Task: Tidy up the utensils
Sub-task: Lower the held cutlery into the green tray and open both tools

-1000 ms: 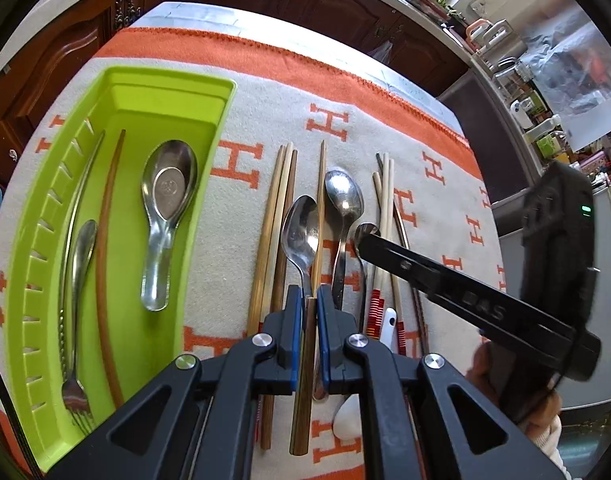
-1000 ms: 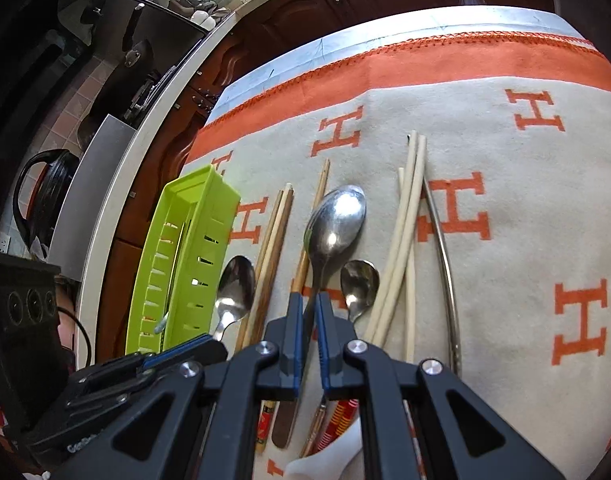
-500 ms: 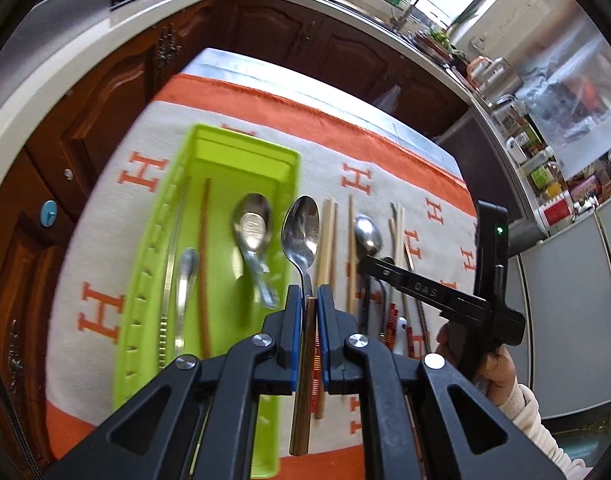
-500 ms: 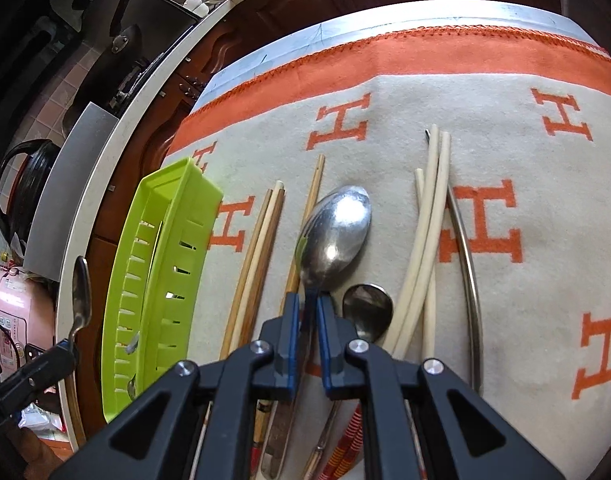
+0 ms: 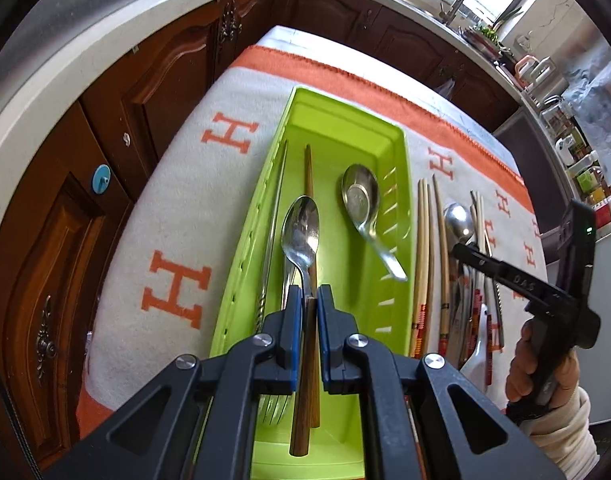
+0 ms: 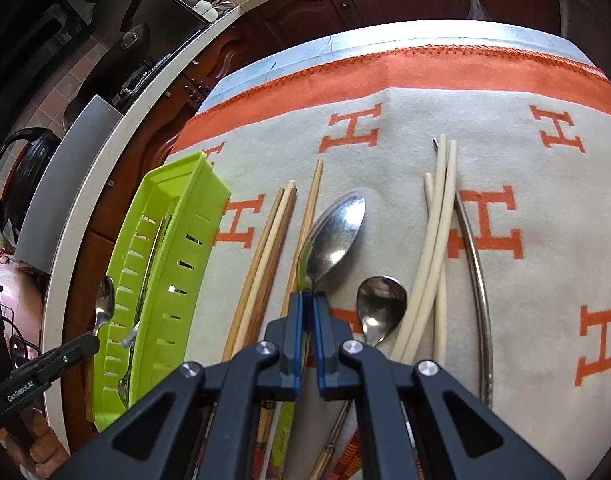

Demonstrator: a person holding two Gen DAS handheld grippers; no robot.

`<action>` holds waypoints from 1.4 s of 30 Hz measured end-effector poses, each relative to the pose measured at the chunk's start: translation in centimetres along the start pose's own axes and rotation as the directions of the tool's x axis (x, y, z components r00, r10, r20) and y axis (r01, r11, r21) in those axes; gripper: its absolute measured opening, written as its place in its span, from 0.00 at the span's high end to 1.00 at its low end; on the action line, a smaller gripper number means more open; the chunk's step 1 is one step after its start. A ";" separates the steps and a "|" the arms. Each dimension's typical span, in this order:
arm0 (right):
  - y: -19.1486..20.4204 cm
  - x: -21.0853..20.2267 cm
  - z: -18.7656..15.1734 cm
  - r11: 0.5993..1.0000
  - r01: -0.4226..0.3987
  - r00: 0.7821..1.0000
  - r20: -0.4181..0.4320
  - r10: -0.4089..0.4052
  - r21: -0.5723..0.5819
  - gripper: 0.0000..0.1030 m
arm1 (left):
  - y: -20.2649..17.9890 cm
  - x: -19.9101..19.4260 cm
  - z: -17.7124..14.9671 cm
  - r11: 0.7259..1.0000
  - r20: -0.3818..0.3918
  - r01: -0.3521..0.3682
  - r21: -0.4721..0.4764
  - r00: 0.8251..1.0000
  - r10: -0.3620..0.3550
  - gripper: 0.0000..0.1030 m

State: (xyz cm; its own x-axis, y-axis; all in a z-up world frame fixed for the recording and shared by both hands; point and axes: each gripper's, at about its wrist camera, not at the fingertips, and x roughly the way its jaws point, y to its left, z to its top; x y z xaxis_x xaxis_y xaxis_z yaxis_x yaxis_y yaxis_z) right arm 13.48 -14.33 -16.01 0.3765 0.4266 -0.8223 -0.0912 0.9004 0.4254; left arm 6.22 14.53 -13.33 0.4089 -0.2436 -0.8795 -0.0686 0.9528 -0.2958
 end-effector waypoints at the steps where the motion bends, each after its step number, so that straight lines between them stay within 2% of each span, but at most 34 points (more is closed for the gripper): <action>1: 0.2 -0.2 -0.1 1.000 0.009 1.000 0.006 -0.009 -0.005 0.96 | 0.0 0.3 -0.1 1.000 -0.010 0.005 0.000 1.000 -0.005 0.95; 13: 1.6 -3.6 -1.1 0.999 0.002 0.998 0.067 0.000 -0.038 0.98 | -0.9 2.5 -1.2 0.999 -0.040 0.029 0.037 0.999 -0.027 0.95; 16: 2.6 -5.6 -1.0 0.998 -0.026 0.995 0.100 0.031 -0.050 0.98 | -0.5 2.6 -1.3 0.999 -0.030 0.031 0.043 0.999 -0.030 0.95; 20: 5.2 -8.7 -0.3 0.990 -0.111 0.984 0.130 0.122 -0.085 0.98 | 0.4 3.1 -1.5 0.997 -0.044 0.064 0.034 0.997 -0.062 0.95; 23: 7.8 -9.7 0.3 0.978 -0.166 0.975 0.130 0.182 -0.127 0.98 | 0.4 3.1 -1.8 0.995 -0.049 0.087 0.045 0.995 -0.085 0.95; 25: 9.6 -9.3 0.5 0.973 -0.177 0.975 0.110 0.194 -0.150 0.98 | 0.5 2.6 -2.0 0.994 -0.040 0.095 0.046 0.995 -0.094 0.90; 29: 12.3 -6.3 0.7 0.972 -0.158 0.985 0.045 0.168 -0.176 0.98 | 0.4 0.5 -1.9 0.995 0.014 0.083 0.063 0.996 -0.084 0.71; 33: 13.7 -3.2 0.5 0.974 -0.130 0.991 -0.012 0.130 -0.188 0.98 | 0.5 -1.9 -1.8 0.995 0.078 0.055 0.078 0.995 -0.061 0.61; 37: 14.6 -0.4 0.2 0.977 -0.077 0.996 -0.063 0.066 -0.200 0.98 | 1.1 -3.0 -1.7 0.997 0.111 0.016 0.074 0.994 -0.024 0.59; 42: 15.0 2.5 -0.1 0.971 0.048 0.993 -0.096 -0.072 -0.233 0.97 | 1.6 -3.3 -1.8 0.997 0.109 -0.003 0.073 0.994 -0.005 0.56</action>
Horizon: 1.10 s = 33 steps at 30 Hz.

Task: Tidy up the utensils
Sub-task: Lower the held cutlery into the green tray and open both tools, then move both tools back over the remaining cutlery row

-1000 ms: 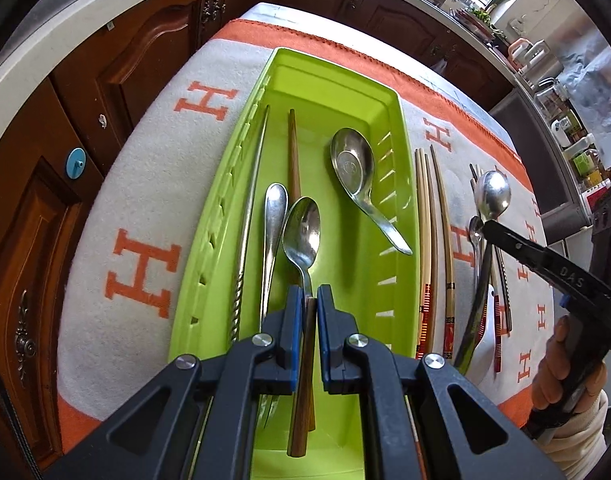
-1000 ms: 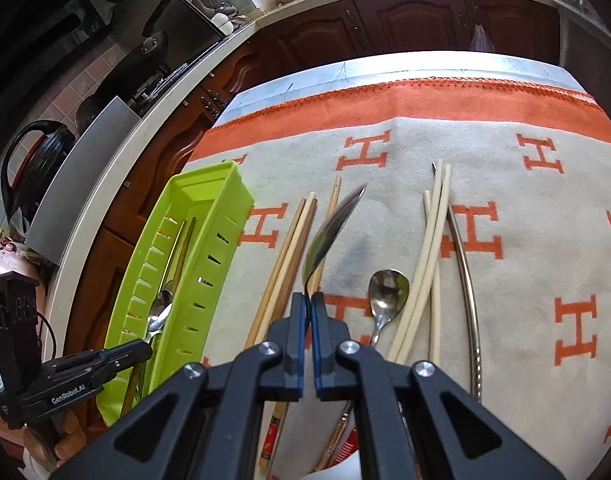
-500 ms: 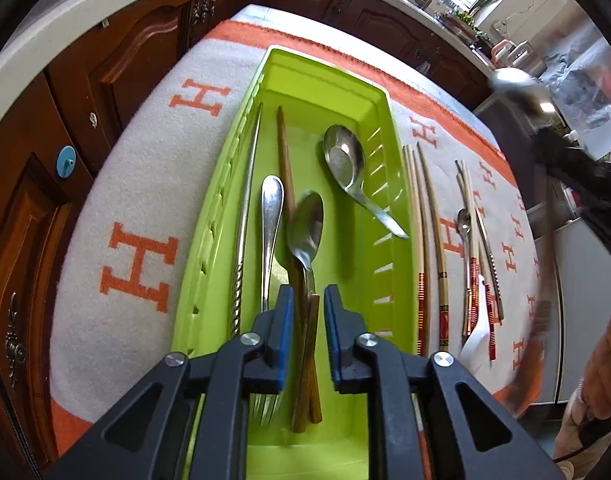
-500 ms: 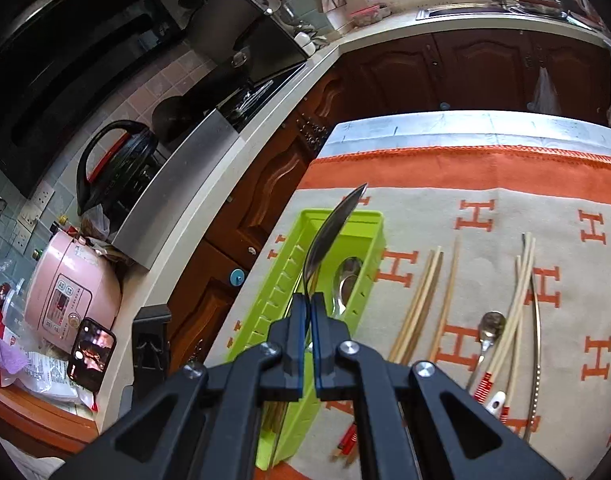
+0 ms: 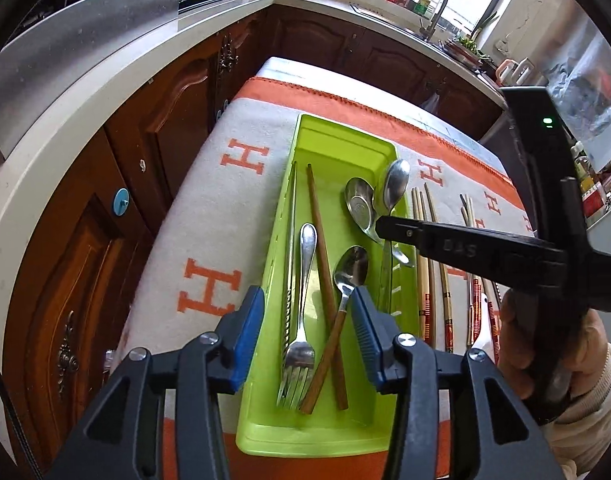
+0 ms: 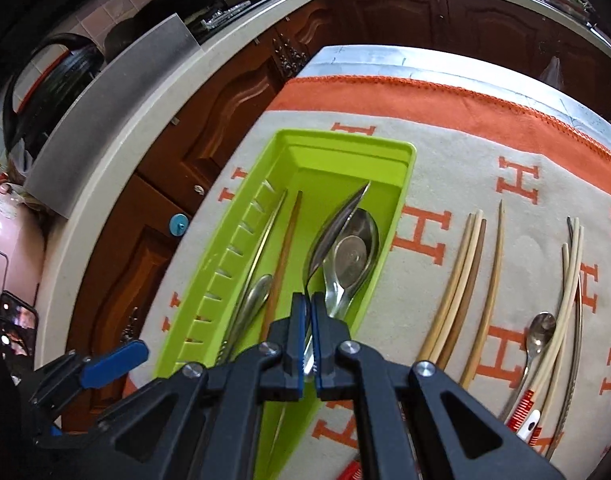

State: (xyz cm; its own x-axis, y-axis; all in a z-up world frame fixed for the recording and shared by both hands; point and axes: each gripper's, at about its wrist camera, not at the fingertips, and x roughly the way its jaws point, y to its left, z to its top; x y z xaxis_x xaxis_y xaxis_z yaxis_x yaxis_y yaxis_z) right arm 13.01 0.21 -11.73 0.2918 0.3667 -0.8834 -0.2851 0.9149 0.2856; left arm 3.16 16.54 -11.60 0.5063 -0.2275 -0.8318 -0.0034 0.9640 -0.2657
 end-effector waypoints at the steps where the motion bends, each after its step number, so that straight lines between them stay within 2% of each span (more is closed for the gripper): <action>1: -0.3 0.4 0.0 1.000 0.014 1.000 -0.013 -0.014 0.001 0.97 | 0.0 -0.1 -0.1 1.000 0.000 -0.007 0.002 1.000 0.007 0.55; 3: -0.4 0.5 -0.2 1.000 0.007 1.000 -0.012 -0.007 0.012 0.97 | 0.0 -0.3 -0.3 1.000 0.004 -0.024 0.011 1.000 0.023 0.52; 5: -0.2 0.2 -0.4 0.999 0.036 0.999 -0.005 -0.036 0.007 0.97 | -0.1 -0.4 -0.3 0.999 0.005 -0.036 0.017 0.999 0.036 0.51; 15: -0.9 -3.4 -2.5 1.000 0.011 0.999 0.039 -0.011 -0.001 0.96 | -1.0 -0.4 -0.2 0.998 0.006 -0.061 0.033 0.998 0.061 0.49; 24: -4.0 -6.5 -5.4 0.998 0.051 0.994 0.096 -0.053 0.023 0.96 | -3.6 0.0 -0.7 0.995 -0.009 -0.063 0.074 0.998 0.064 0.49; 33: -8.2 -8.3 -8.0 0.992 0.098 0.986 0.124 -0.108 0.082 0.96 | -7.9 0.9 -0.8 0.986 -0.031 -0.051 0.159 0.998 0.057 0.49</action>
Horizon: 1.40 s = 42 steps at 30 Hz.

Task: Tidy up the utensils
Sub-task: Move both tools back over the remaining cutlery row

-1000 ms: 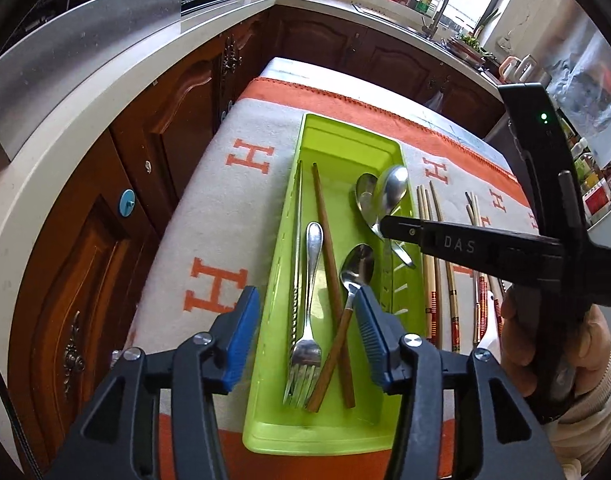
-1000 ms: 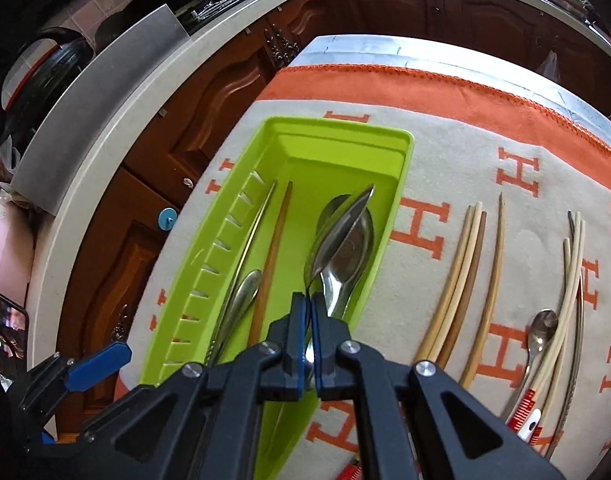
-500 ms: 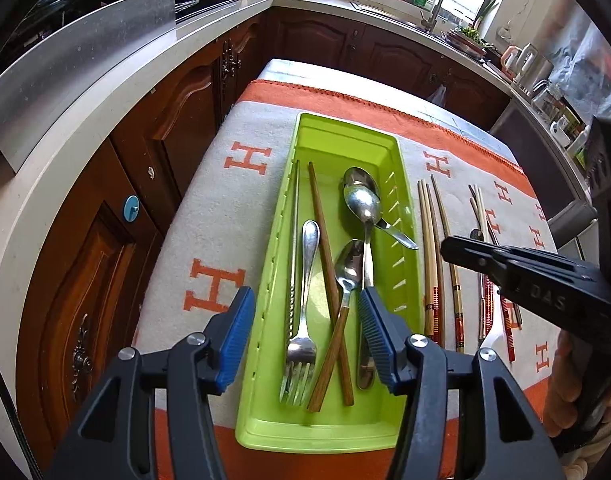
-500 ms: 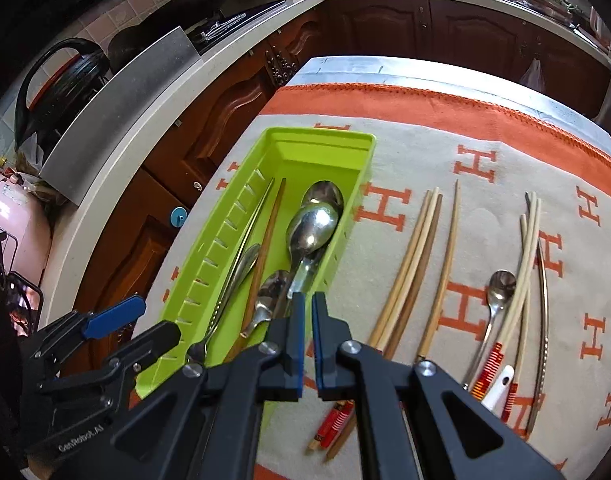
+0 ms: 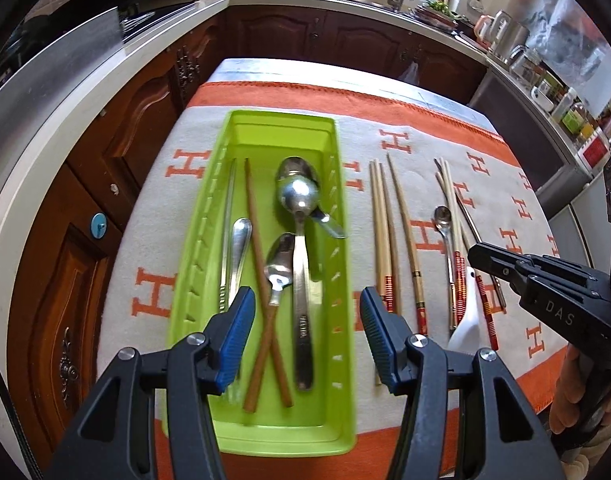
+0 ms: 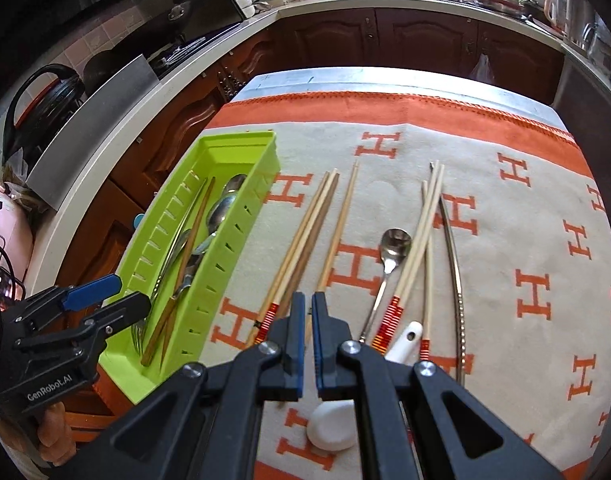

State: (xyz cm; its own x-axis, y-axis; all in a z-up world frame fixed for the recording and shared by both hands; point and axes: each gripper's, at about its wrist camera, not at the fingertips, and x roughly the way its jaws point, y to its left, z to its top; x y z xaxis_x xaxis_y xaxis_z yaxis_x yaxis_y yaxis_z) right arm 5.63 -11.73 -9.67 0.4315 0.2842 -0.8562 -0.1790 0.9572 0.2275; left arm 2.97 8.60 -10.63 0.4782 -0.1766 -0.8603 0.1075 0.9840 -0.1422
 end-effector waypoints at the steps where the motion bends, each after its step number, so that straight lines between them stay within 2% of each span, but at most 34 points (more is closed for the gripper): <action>1: -0.7 -0.1 -0.2 1.000 0.007 1.000 0.003 -0.007 0.011 0.96 | -0.6 0.2 0.1 1.000 -0.006 0.003 0.012 1.000 -0.003 0.49; 13: -7.8 0.0 -0.9 0.991 0.034 0.999 0.017 -0.036 0.133 0.96 | -6.7 3.0 2.8 0.994 -0.055 0.071 0.078 0.996 -0.067 0.49; 17: -9.4 0.7 -0.9 0.987 0.031 0.999 0.008 -0.033 0.159 0.96 | -8.3 4.6 3.3 0.991 -0.092 0.103 0.080 0.991 -0.096 0.49; 22: -10.7 1.2 -1.1 0.983 0.033 0.999 0.001 -0.033 0.180 0.96 | -10.1 6.5 3.4 0.988 -0.132 0.113 0.101 0.986 -0.099 0.49; 32: -12.9 2.0 -1.4 0.976 0.046 0.999 -0.018 -0.044 0.212 0.96 | -11.6 9.8 3.5 0.986 -0.211 0.137 0.098 0.971 -0.113 0.49; 42: -14.8 1.5 0.7 0.972 0.150 0.989 -0.040 -0.145 0.182 0.96 | -12.7 10.7 4.8 0.986 -0.220 0.128 0.111 0.970 -0.101 0.50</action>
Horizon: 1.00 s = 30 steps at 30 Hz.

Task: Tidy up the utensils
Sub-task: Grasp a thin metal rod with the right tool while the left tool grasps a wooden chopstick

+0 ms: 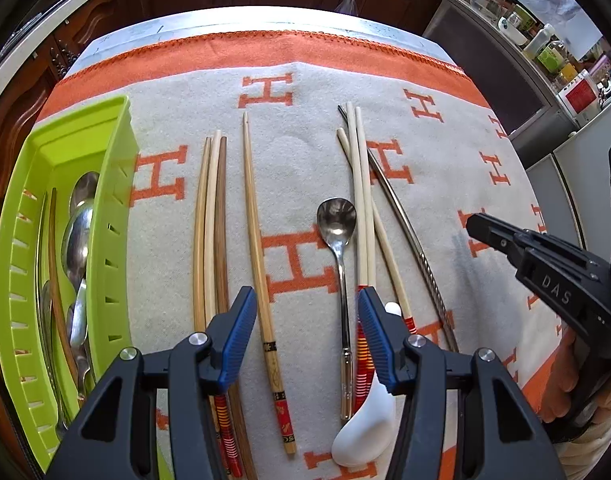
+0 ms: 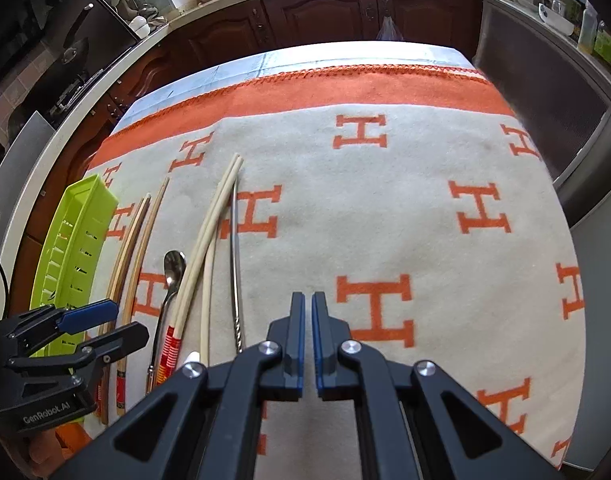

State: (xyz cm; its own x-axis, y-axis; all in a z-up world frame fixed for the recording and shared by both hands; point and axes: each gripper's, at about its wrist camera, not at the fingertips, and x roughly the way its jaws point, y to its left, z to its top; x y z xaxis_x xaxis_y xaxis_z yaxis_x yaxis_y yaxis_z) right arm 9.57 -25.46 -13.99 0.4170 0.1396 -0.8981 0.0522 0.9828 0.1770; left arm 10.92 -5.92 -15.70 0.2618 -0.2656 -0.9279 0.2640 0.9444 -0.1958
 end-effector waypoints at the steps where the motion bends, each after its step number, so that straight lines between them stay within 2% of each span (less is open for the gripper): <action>1: -0.1 -0.1 0.2 1.000 0.006 1.000 -0.001 -0.006 0.002 0.96 | 0.0 0.1 0.1 1.000 -0.002 -0.003 0.000 1.000 0.003 0.50; 6: -0.3 -0.1 0.5 0.999 -0.013 1.000 -0.017 0.014 0.032 0.96 | 0.1 1.1 0.0 1.000 -0.027 -0.010 -0.004 1.000 0.010 0.50; 10: -0.3 0.2 0.3 0.999 -0.020 0.999 -0.033 0.021 0.029 0.96 | 0.2 1.2 -0.1 1.000 -0.018 0.001 0.000 1.000 -0.001 0.50; 15: -0.3 1.1 0.1 0.999 -0.048 0.997 -0.066 0.049 0.018 0.96 | 0.5 1.1 -0.3 0.999 -0.014 0.053 -0.003 0.998 -0.054 0.68; 18: -0.1 1.9 0.0 0.995 -0.098 0.992 -0.081 0.098 0.007 0.96 | 0.5 1.0 -0.4 0.997 -0.009 0.075 -0.009 0.997 -0.075 0.73; 30: 3.1 2.3 0.2 0.985 -0.135 0.989 -0.075 0.127 -0.111 0.96 | 0.6 -0.7 -0.3 0.997 0.027 0.081 -0.003 0.996 -0.081 0.74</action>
State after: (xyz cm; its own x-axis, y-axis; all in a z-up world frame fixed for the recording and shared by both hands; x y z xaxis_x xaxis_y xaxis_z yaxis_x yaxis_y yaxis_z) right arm 10.87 -22.15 -15.45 0.3509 0.2724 -0.8959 -0.1055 0.9622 0.2512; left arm 10.59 -5.12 -15.25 0.2650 -0.3462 -0.9000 0.2816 0.9204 -0.2711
